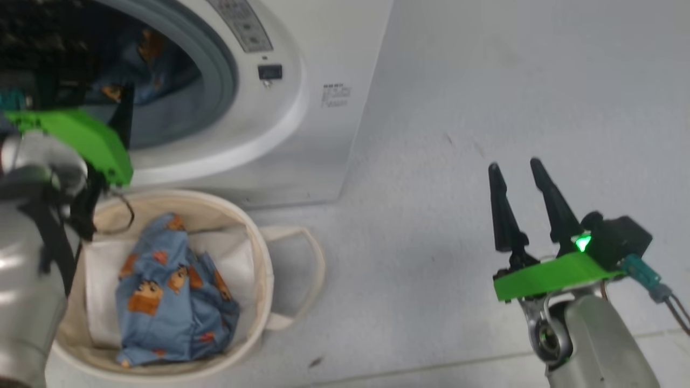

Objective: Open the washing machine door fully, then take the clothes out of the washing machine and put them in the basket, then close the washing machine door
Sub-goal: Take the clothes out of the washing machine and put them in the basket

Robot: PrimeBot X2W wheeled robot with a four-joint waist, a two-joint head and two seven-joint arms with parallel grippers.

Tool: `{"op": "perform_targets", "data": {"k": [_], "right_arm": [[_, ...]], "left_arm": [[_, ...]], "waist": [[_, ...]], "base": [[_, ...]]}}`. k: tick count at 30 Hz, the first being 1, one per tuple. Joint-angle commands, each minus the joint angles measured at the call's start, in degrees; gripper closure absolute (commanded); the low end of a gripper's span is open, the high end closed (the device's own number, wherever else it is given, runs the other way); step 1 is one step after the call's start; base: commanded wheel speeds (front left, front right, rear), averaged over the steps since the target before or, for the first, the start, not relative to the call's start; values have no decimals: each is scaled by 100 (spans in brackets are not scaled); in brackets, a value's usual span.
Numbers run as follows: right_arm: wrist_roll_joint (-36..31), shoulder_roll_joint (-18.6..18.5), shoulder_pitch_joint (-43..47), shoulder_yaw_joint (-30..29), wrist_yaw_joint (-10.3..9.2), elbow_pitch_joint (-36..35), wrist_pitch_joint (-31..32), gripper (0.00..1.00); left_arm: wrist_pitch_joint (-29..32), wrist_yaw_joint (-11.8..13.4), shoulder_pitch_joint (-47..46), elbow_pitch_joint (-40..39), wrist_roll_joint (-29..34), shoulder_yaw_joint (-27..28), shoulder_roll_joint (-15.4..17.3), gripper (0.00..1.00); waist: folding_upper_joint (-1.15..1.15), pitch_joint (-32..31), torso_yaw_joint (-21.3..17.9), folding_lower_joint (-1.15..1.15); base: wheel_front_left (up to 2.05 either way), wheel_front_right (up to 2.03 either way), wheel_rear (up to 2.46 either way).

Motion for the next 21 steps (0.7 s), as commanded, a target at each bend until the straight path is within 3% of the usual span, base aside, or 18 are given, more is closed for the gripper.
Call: {"op": "perform_targets", "data": {"k": [1, 11, 21], "right_arm": [[19, 20, -160, 85, 43, -233, -53, 0], [106, 20, -366, -67, 43, -500, -53, 0], [116, 20, -404, -162, 43, -596, -53, 0]], "left_arm": [[55, -30, -397, -59, -125, 53, 196, 0], [550, -32, -1607, 558, -630, -669, 334, 0], [876, -32, -2108, 1230, -777, -1116, 333, 0]], "waist": [[0, 396, -95, 0], [0, 1278, -123, 0], [0, 1563, -80, 0]], "base": [[0, 0, 0], [0, 0, 0], [0, 0, 0]]}}
